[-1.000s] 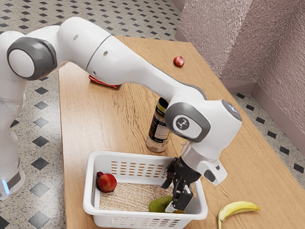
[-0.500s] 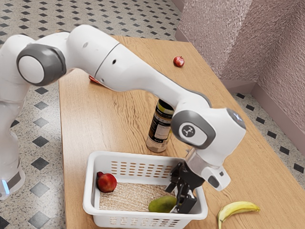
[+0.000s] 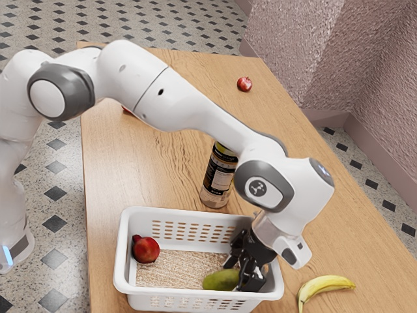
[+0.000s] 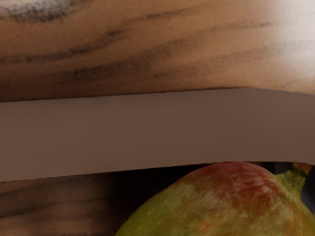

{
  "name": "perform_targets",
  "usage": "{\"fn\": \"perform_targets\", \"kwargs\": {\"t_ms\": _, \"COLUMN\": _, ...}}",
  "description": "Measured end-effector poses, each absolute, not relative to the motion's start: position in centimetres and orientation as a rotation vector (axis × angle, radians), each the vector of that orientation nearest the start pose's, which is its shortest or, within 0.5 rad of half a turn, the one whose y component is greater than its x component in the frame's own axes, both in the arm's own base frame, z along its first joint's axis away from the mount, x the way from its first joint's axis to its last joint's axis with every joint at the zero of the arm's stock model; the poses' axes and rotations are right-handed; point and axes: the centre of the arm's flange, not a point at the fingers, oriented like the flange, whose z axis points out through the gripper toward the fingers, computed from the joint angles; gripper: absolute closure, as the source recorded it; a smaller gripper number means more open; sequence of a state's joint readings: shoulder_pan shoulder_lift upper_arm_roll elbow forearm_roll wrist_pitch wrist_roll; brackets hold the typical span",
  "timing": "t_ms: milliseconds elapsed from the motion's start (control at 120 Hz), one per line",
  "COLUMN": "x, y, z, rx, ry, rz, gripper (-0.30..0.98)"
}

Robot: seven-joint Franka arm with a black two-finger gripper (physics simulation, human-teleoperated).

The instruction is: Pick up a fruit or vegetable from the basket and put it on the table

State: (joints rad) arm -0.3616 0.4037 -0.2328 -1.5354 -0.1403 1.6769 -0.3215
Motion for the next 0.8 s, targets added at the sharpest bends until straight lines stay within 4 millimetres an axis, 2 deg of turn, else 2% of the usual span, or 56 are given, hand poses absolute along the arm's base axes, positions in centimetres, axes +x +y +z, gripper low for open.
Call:
{"fn": "perform_targets", "kwargs": {"t_ms": 133, "x": 53.8, "y": -35.7, "z": 41.1, "rx": -3.174, "ry": 0.374, "rz": 0.522, "gripper": 0.01}}
{"fn": "perform_targets", "kwargs": {"t_ms": 233, "x": 53.7, "y": -35.8, "z": 41.3, "rx": -3.176, "ry": 0.376, "rz": 0.511, "gripper": 0.22}}
{"fn": "perform_targets", "kwargs": {"t_ms": 292, "x": 53.7, "y": -35.8, "z": 41.4, "rx": -3.175, "ry": 0.377, "rz": 0.507, "gripper": 0.27}}
{"fn": "perform_targets", "kwargs": {"t_ms": 433, "x": 53.9, "y": -35.8, "z": 41.4, "rx": -3.177, "ry": 0.375, "rz": 0.5, "gripper": 0.31}}
{"fn": "perform_targets", "kwargs": {"t_ms": 525, "x": 54.6, "y": -34.7, "z": 41.8, "rx": -3.189, "ry": 0.349, "rz": 0.493, "gripper": 0.36}}
{"fn": "perform_targets", "kwargs": {"t_ms": 700, "x": 55.1, "y": -34.0, "z": 42.4, "rx": -3.199, "ry": 0.342, "rz": 0.483, "gripper": 0.34}}
{"fn": "perform_targets", "kwargs": {"t_ms": 800, "x": 55.3, "y": -34.7, "z": 44.7, "rx": -3.22, "ry": 0.374, "rz": 0.432, "gripper": 0.36}}
